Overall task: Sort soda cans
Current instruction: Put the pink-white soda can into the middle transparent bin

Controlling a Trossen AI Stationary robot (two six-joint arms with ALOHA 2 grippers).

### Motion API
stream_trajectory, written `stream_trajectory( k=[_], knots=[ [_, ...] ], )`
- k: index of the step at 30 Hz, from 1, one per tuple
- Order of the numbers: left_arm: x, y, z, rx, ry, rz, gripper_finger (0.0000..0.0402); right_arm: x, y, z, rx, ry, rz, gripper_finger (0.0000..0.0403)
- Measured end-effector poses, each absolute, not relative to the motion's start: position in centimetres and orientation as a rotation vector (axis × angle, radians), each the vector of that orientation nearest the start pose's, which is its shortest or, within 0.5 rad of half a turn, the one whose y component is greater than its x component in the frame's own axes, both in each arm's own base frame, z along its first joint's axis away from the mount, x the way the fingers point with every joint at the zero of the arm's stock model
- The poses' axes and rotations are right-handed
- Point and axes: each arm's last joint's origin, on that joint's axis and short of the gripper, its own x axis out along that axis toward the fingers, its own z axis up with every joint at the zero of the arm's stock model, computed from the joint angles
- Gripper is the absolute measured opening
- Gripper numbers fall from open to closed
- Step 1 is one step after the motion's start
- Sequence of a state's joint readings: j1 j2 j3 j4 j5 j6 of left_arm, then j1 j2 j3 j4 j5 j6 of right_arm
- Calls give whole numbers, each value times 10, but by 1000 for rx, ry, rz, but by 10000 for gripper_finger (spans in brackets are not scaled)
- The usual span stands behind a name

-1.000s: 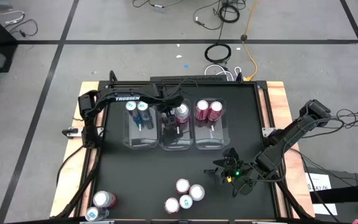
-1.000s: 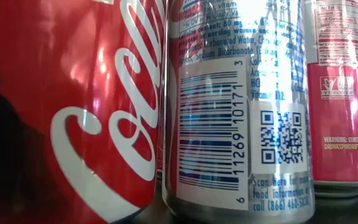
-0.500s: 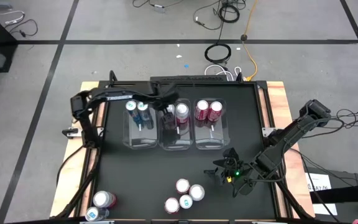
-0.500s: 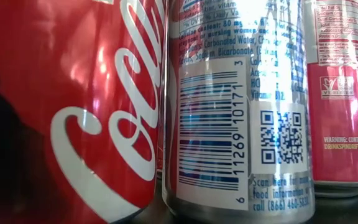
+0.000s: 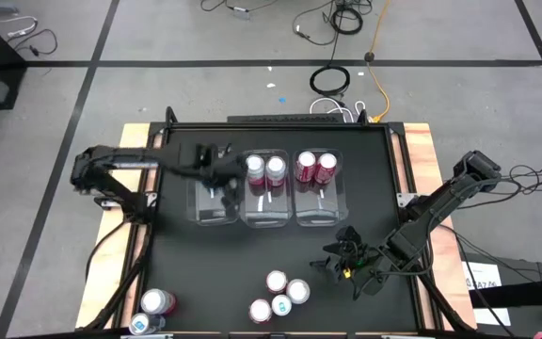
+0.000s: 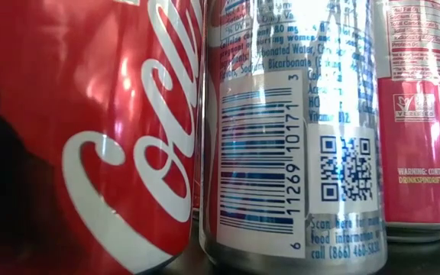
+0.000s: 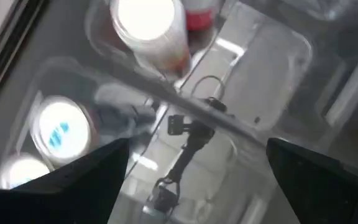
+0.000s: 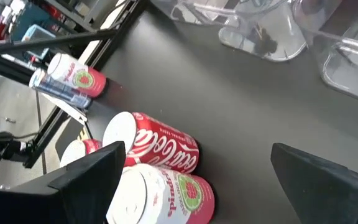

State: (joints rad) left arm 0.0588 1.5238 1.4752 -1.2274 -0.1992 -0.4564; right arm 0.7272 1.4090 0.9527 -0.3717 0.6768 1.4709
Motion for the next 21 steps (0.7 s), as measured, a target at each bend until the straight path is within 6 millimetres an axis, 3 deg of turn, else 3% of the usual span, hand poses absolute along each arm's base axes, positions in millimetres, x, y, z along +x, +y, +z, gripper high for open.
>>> stream_trajectory(
  k=[12, 21],
  knots=[
    [242, -108, 325, -386, 1195, 501, 388, 224, 177, 243, 856, 567, -353, 396],
    [194, -171, 324, -527, 1190, 563, 388, 224, 178, 243, 800, 577, -333, 396]
  ],
)
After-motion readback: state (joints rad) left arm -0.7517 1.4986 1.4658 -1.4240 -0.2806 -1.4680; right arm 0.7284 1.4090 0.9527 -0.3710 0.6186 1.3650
